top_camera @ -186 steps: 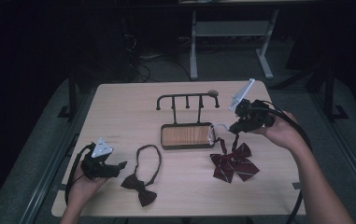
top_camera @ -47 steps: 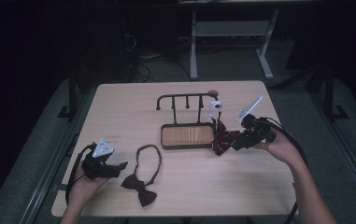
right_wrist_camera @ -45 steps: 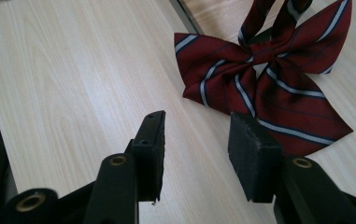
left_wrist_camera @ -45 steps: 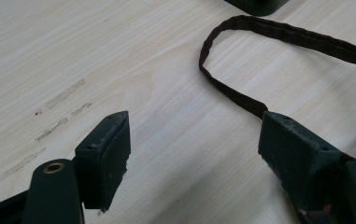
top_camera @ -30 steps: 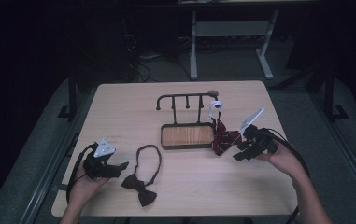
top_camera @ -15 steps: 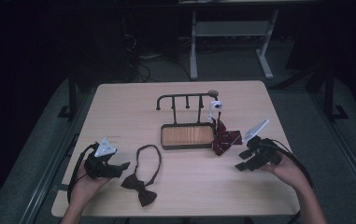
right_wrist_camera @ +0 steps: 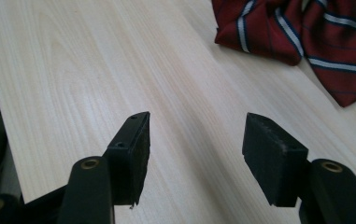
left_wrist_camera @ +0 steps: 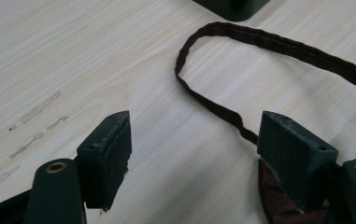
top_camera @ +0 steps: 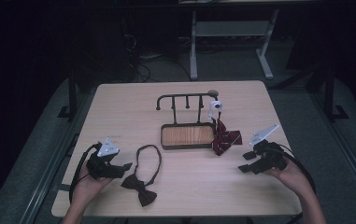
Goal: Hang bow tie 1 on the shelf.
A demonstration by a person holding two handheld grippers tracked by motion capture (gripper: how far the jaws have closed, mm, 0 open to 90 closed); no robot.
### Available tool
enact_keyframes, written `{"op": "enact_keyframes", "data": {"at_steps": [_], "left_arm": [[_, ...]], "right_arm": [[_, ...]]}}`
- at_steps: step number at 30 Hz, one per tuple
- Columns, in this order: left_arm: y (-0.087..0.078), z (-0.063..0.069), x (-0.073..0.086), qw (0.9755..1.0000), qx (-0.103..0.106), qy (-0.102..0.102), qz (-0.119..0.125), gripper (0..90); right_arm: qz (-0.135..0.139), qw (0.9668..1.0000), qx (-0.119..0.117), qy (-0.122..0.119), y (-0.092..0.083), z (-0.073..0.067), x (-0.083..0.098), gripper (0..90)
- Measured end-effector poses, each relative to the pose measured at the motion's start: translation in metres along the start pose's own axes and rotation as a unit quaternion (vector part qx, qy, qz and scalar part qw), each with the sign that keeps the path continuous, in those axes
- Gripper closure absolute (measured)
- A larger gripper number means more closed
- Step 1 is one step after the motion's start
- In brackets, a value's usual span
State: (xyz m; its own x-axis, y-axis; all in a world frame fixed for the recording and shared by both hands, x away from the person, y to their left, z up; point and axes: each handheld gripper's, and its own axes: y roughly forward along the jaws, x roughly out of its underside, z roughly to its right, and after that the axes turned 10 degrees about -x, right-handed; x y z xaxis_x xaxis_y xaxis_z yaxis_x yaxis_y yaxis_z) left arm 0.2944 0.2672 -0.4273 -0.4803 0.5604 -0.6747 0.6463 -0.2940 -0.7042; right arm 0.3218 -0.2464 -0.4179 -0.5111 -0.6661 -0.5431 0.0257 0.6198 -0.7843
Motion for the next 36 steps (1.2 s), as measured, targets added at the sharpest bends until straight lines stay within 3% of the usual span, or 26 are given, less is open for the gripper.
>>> {"op": "enact_keyframes", "data": {"at_steps": [4, 10, 18, 20, 24, 30, 33, 36], "left_arm": [[0.002, 0.003, -0.003, 0.9999, 0.003, 0.009, -0.004, 31.5], [0.005, 0.001, -0.008, 0.9999, 0.009, 0.003, -0.010, 36.0], [0.018, -0.004, -0.030, 0.9990, 0.017, 0.012, -0.041, 45.2], [0.018, -0.004, -0.036, 0.9987, 0.007, 0.024, -0.044, 48.2], [0.022, -0.007, -0.045, 0.9985, 0.015, 0.023, -0.048, 49.4], [0.039, -0.015, -0.055, 0.9969, 0.036, 0.016, -0.068, 49.4], [0.045, -0.015, -0.057, 0.9962, 0.042, 0.017, -0.075, 53.7], [0.052, -0.010, -0.058, 0.9952, 0.039, 0.031, -0.083, 57.0]], "right_arm": [[0.001, 1.0000, -0.001, 0.005, 0.001, 0.001, 0.004, 40.3], [-0.003, 0.9999, 0.000, 0.010, 0.007, 0.002, 0.009, 38.1], [-0.007, 0.9999, 0.010, 0.008, 0.010, 0.000, 0.010, 37.3], [-0.004, 0.9999, 0.011, 0.006, 0.009, 0.000, 0.012, 37.3], [0.001, 0.9999, 0.011, 0.011, 0.007, 0.000, 0.011, 37.0], [0.005, 0.9998, 0.014, 0.010, 0.007, 0.000, 0.010, 36.4], [0.005, 0.9998, 0.016, 0.008, 0.007, 0.000, 0.010, 36.4], [0.005, 0.9998, 0.017, 0.008, 0.007, 0.000, 0.010, 36.5]]}}
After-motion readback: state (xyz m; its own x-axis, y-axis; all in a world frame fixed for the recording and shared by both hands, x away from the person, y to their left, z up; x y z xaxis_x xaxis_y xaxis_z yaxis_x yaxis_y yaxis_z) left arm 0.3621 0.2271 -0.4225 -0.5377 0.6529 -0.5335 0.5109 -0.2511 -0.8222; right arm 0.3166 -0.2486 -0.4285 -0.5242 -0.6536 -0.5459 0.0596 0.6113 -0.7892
